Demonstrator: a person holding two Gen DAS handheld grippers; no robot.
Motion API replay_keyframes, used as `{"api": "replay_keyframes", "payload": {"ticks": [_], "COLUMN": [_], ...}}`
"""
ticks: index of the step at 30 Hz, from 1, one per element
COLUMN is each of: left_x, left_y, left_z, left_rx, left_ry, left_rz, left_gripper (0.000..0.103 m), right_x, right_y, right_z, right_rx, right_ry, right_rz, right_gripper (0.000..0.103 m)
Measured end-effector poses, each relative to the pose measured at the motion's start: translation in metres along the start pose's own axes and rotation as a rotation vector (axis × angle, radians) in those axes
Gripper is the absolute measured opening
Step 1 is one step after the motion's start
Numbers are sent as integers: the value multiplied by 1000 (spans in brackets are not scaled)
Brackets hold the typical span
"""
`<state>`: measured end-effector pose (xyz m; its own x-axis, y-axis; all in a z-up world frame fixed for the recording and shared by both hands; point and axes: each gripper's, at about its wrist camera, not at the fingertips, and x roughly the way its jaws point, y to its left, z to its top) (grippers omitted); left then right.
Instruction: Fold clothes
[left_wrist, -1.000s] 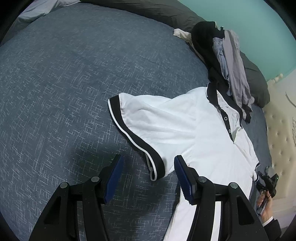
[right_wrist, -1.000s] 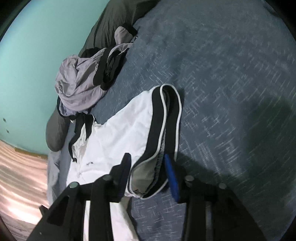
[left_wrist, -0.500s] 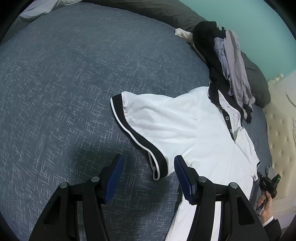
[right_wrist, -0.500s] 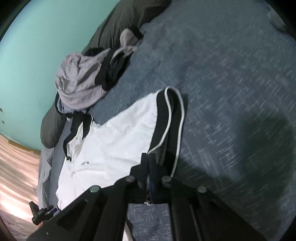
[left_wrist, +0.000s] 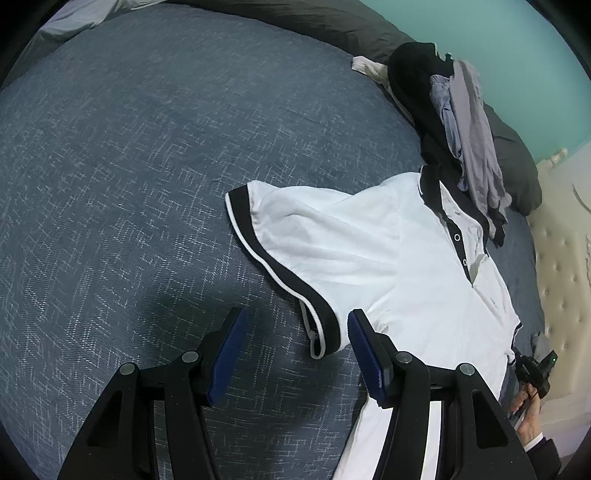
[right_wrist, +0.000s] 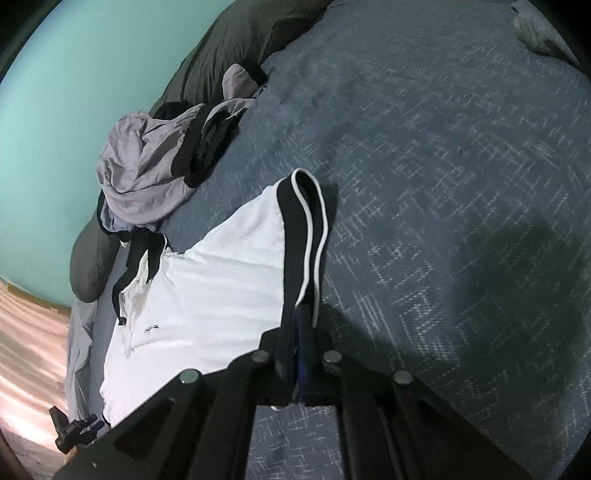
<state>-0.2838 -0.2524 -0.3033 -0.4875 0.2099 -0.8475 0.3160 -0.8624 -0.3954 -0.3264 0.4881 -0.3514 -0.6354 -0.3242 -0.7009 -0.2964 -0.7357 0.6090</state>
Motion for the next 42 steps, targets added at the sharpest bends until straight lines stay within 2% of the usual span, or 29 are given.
{"api": "replay_keyframes", "payload": {"ticks": [6, 11, 17, 22, 24, 26, 32, 38, 42], "left_x": [-5, -6, 1, 12, 16, 20, 25, 13, 15], "left_y": [12, 20, 26, 27, 27, 25, 13, 8, 5], "left_z": [0, 0, 5, 10, 12, 14, 20, 32, 38], "left_rx": [-38, -55, -102, -149, -159, -165, -135, -135, -129], "left_ry": [-30, -37, -53, -59, -62, -63, -57, -122, -114], "left_rz": [16, 10, -37, -78, -90, -102, -114, -144, -128], "left_gripper": [61, 61, 61, 60, 51, 32, 5, 2, 2], "right_x": [2, -10, -26, -42, -46, -47, -47, -43, -42], "right_y": [8, 13, 10, 7, 8, 9, 5, 8, 11], "right_z": [3, 2, -3, -14, -20, -25, -32, -34, -34], "right_rx": [-37, -51, -47, -43, -52, -58, -42, -40, -44], "right_ry": [12, -34, -62, -73, -66, -58, -59, -57, -57], "right_rz": [-31, -22, -42, -7, 8, 15, 29, 40, 45], "right_gripper": [5, 5, 5, 5, 6, 7, 11, 14, 15]}}
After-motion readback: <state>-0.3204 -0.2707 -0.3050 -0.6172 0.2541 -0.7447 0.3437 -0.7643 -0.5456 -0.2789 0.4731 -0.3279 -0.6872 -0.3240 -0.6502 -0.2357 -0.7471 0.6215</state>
